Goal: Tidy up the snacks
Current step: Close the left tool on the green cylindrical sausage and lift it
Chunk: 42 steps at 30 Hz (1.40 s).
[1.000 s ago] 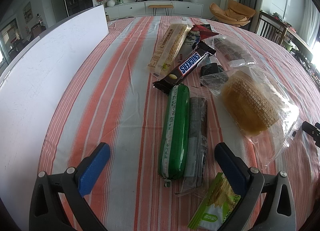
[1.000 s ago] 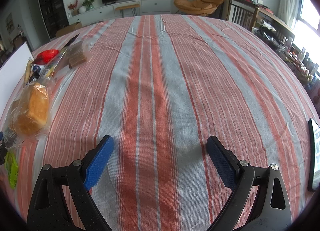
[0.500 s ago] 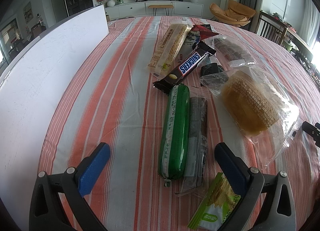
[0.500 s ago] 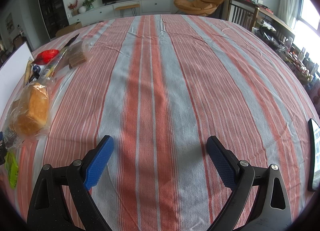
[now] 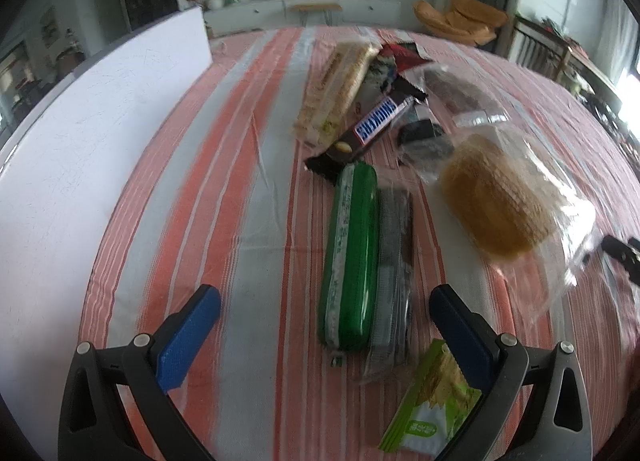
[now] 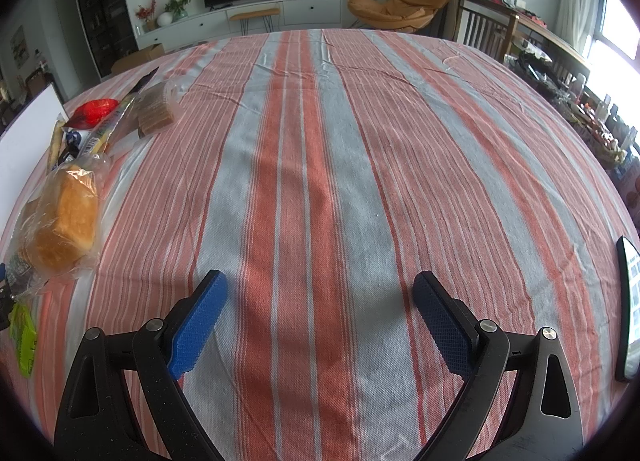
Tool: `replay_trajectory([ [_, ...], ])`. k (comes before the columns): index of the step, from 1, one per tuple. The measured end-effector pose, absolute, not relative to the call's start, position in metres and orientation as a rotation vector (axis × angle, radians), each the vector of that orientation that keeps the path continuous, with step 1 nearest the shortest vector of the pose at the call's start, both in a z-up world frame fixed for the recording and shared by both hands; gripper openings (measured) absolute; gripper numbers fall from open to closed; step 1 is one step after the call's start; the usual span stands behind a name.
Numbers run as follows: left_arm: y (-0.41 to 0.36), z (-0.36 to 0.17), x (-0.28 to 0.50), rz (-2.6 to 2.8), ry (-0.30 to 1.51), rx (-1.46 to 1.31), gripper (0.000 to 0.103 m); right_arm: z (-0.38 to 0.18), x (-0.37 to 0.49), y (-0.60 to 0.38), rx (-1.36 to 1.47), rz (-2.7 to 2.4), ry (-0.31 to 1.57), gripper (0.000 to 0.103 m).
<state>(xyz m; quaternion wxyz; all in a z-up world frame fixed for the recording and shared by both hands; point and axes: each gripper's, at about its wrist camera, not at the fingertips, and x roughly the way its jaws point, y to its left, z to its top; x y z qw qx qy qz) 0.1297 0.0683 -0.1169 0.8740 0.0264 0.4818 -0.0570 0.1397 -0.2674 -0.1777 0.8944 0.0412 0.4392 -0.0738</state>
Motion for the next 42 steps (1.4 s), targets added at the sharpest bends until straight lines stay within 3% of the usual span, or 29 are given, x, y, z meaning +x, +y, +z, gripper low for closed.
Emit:
replay_trajectory([
  [9, 0.113, -0.092, 0.121, -0.176, 1.057, -0.031, 0.103, -0.178, 0.14, -0.267, 0.086, -0.153, 0.91, 0.096],
  [21, 0.077, -0.078, 0.163, -0.23, 1.057, 0.106, 0.103, -0.178, 0.14, -0.268, 0.086, -0.153, 0.91, 0.096],
  [42, 0.091, -0.098, 0.18, -0.199, 1.106, 0.066, 0.103, -0.178, 0.14, -0.268, 0.086, -0.153, 0.91, 0.096],
])
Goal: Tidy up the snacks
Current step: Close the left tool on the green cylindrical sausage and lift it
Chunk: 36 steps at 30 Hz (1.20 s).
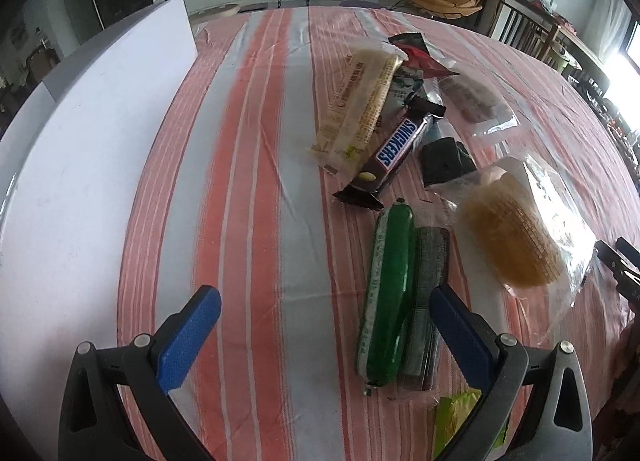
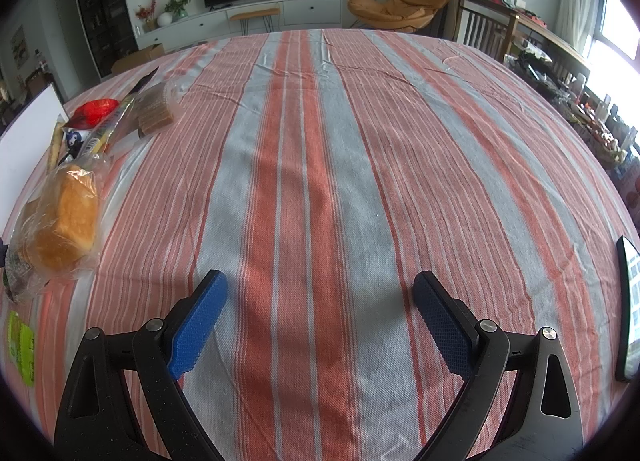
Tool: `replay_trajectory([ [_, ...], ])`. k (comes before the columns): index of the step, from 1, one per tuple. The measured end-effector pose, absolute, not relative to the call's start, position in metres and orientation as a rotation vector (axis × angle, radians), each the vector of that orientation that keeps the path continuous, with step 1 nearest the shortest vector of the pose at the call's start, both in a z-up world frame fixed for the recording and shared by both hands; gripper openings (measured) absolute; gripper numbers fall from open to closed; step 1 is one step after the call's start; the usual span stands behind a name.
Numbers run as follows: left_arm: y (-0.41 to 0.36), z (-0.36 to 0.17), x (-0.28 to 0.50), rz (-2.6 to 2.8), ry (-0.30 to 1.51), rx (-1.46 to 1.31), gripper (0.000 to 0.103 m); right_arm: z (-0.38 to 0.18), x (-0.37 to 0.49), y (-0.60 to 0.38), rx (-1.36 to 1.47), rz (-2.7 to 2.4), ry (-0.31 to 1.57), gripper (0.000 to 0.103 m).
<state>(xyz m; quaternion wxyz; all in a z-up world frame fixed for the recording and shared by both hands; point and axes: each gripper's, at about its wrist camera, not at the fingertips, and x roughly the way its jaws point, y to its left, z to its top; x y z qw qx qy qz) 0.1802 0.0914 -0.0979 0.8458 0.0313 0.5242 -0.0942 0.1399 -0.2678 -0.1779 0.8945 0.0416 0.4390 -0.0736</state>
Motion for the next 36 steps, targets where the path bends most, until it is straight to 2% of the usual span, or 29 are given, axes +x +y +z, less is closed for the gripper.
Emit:
replay_trajectory([
  [13, 0.071, -0.115, 0.174, -0.214, 1.12, 0.133, 0.103, -0.178, 0.14, -0.268, 0.086, -0.152, 0.91, 0.096],
  [24, 0.088, -0.112, 0.177, -0.173, 1.136, 0.157, 0.103, -0.178, 0.14, -0.268, 0.086, -0.153, 0.91, 0.096],
  [32, 0.088, -0.081, 0.185, -0.232, 1.062, 0.141, 0.103, -0.178, 0.14, -0.268, 0.086, -0.153, 0.91, 0.096],
  [34, 0.086, -0.083, 0.19, -0.195, 1.06, 0.196, 0.101, -0.178, 0.14, -0.268, 0.086, -0.152, 0.91, 0.096],
  [35, 0.087, -0.086, 0.193, -0.156, 1.064, 0.243, 0.095, -0.178, 0.14, -0.268, 0.086, -0.152, 0.91, 0.096],
  [36, 0.088, -0.09, 0.196, -0.148, 1.075, 0.258, 0.093, -0.178, 0.14, -0.268, 0.086, -0.152, 0.91, 0.096],
])
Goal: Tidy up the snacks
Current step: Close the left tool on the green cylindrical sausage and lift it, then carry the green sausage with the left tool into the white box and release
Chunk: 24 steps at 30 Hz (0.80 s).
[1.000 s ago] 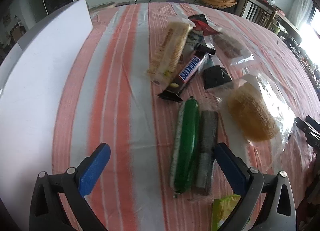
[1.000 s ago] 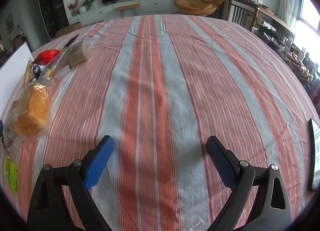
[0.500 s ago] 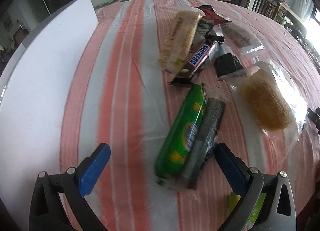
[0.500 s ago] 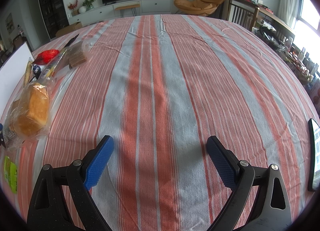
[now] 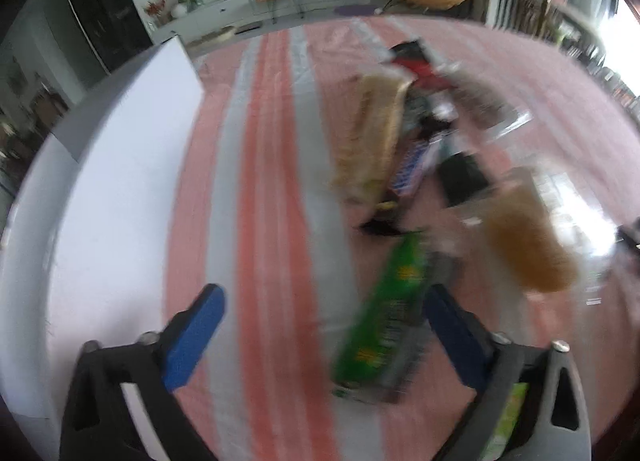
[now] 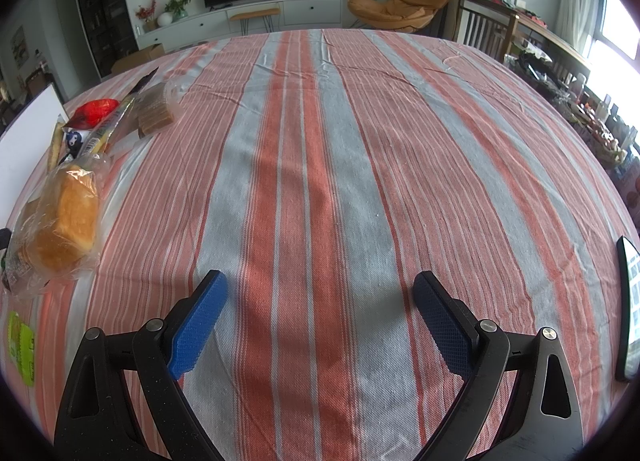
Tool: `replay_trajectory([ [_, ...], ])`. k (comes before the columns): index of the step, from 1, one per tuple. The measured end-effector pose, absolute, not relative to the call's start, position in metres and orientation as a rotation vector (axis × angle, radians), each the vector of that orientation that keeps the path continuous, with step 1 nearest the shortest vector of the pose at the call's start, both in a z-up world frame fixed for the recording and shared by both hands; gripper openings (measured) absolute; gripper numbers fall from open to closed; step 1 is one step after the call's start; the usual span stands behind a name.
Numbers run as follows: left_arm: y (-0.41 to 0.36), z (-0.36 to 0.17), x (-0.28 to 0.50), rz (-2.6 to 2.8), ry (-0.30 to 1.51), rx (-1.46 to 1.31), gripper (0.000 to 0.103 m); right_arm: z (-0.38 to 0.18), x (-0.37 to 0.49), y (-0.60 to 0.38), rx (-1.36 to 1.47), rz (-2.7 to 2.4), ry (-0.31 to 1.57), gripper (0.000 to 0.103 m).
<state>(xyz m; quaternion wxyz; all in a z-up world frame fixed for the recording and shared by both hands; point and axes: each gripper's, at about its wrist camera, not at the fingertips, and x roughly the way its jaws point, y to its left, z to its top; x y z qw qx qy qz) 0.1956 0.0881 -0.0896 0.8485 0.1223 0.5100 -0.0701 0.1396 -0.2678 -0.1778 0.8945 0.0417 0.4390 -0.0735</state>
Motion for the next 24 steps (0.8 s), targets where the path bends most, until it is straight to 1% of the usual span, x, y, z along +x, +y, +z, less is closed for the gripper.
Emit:
replay_trajectory([
  [2, 0.091, -0.094, 0.2, -0.161, 1.099, 0.234, 0.09, -0.178, 0.139, -0.268, 0.086, -0.152, 0.91, 0.096],
  [4, 0.091, -0.101, 0.2, -0.177, 1.12, 0.259, 0.08, -0.178, 0.14, -0.268, 0.086, -0.152, 0.91, 0.096],
  [7, 0.075, -0.104, 0.192, -0.228, 1.096, 0.371, 0.071, -0.178, 0.14, -0.268, 0.086, -0.153, 0.91, 0.096],
  [8, 0.073, -0.103, 0.194, -0.255, 1.108, 0.366, 0.056, -0.178, 0.139, -0.268, 0.086, -0.153, 0.91, 0.096],
  [9, 0.073, -0.102, 0.197, -0.283, 1.131, 0.335, 0.035, -0.178, 0.139, -0.268, 0.086, -0.152, 0.91, 0.096],
  [10, 0.074, -0.102, 0.199, -0.311, 1.159, 0.293, 0.027, -0.178, 0.14, -0.268, 0.086, -0.152, 0.91, 0.096],
  [12, 0.075, -0.102, 0.202, -0.319, 1.186, 0.252, 0.023, -0.178, 0.139, -0.268, 0.086, -0.152, 0.91, 0.096],
  [16, 0.086, -0.099, 0.184, -0.307, 1.186, 0.161, 0.023, -0.178, 0.14, -0.268, 0.087, -0.152, 0.91, 0.096],
  [20, 0.118, -0.093, 0.147, -0.25, 1.157, 0.003, 0.023, -0.178, 0.14, -0.268, 0.086, -0.152, 0.91, 0.096],
  [22, 0.13, -0.093, 0.14, -0.216, 1.157, -0.019, 0.023, -0.177, 0.14, -0.268, 0.081, -0.142, 0.91, 0.096],
  [24, 0.138, -0.093, 0.129, -0.18, 1.153, 0.018, 0.023, -0.176, 0.135, -0.263, 0.07, -0.102, 0.93, 0.095],
])
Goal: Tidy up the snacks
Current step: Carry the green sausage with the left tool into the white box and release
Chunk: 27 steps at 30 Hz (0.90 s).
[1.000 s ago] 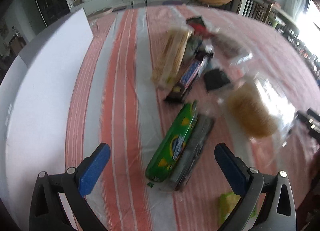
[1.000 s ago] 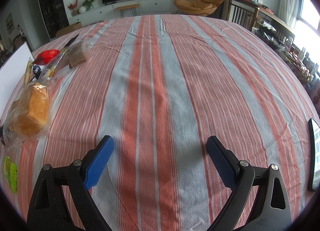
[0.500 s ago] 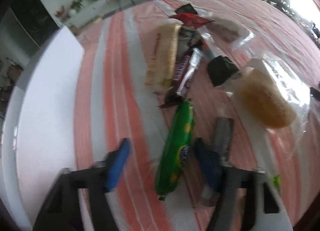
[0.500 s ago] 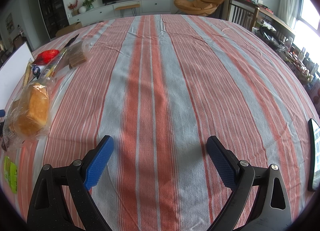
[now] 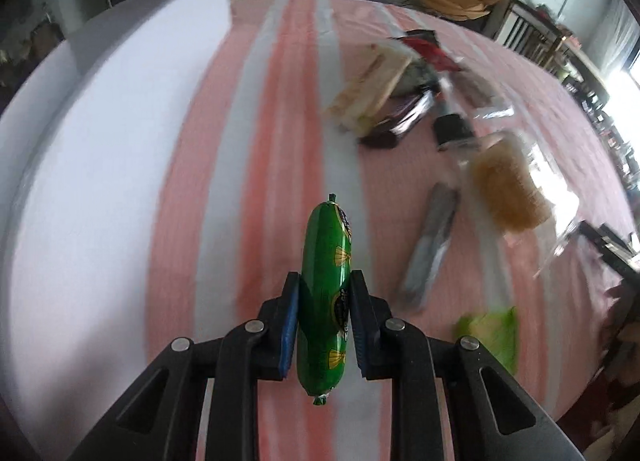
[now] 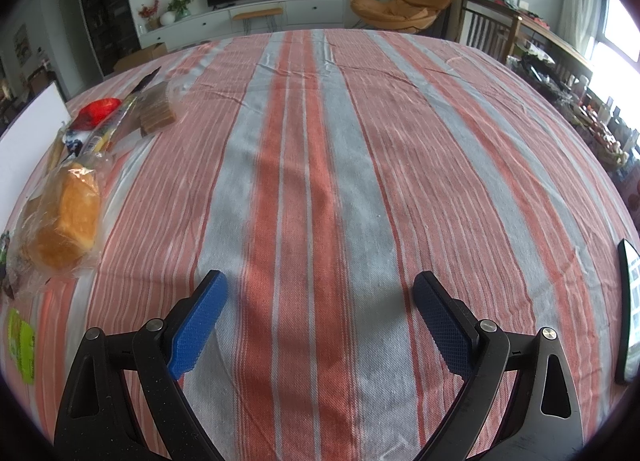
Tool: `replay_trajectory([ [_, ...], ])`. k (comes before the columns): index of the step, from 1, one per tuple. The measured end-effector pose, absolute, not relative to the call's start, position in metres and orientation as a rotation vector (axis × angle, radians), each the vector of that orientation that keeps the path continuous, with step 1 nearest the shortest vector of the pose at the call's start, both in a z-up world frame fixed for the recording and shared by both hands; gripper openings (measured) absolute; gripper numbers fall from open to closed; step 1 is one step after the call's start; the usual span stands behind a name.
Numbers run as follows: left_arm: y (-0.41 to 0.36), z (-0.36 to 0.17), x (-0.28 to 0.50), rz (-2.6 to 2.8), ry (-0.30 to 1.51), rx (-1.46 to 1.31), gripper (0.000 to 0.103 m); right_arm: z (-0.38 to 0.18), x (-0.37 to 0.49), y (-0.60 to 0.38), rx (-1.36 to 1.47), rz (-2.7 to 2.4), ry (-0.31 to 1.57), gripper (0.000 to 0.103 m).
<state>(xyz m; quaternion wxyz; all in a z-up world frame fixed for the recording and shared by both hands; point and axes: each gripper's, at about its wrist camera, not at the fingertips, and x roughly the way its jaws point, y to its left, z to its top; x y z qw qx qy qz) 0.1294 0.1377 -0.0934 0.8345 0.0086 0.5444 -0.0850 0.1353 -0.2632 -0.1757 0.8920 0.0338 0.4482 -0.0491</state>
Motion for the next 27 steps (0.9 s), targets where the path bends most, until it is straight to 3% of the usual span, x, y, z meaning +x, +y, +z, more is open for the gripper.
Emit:
replay_trajectory([
  [4, 0.137, -0.098, 0.114, -0.149, 1.129, 0.137, 0.024, -0.157, 0.106, -0.229, 0.231, 0.156, 0.968, 0.093],
  [9, 0.136, -0.102, 0.109, -0.134, 1.079, 0.173, 0.026, -0.134, 0.106, -0.14, 0.229, 0.478, 1.061, 0.092],
  [17, 0.169, -0.099, 0.091, -0.097, 1.044, 0.004, 0.023, -0.15, 0.186, -0.036, 0.242, 0.385, 1.206, 0.092],
  [19, 0.177, -0.092, 0.085, -0.089, 1.032, -0.02, 0.023, -0.157, 0.201, -0.012, 0.185, 0.327, 1.228, 0.084],
  [20, 0.181, -0.088, 0.082, -0.087, 1.023, -0.031, 0.023, -0.163, 0.208, -0.002, 0.162, 0.292, 1.248, 0.061],
  [21, 0.184, -0.083, 0.078, -0.086, 1.012, -0.04, 0.023, -0.163, 0.21, 0.001, 0.143, 0.247, 1.239, 0.046],
  [24, 0.189, -0.069, 0.067, -0.096, 0.982, -0.056, 0.023, -0.162, 0.213, -0.001, 0.178, 0.256, 1.256, 0.021],
  [27, 0.189, -0.051, 0.058, -0.126, 0.942, -0.073, 0.023, -0.162, 0.208, -0.027, 0.307, 0.293, 1.275, 0.019],
])
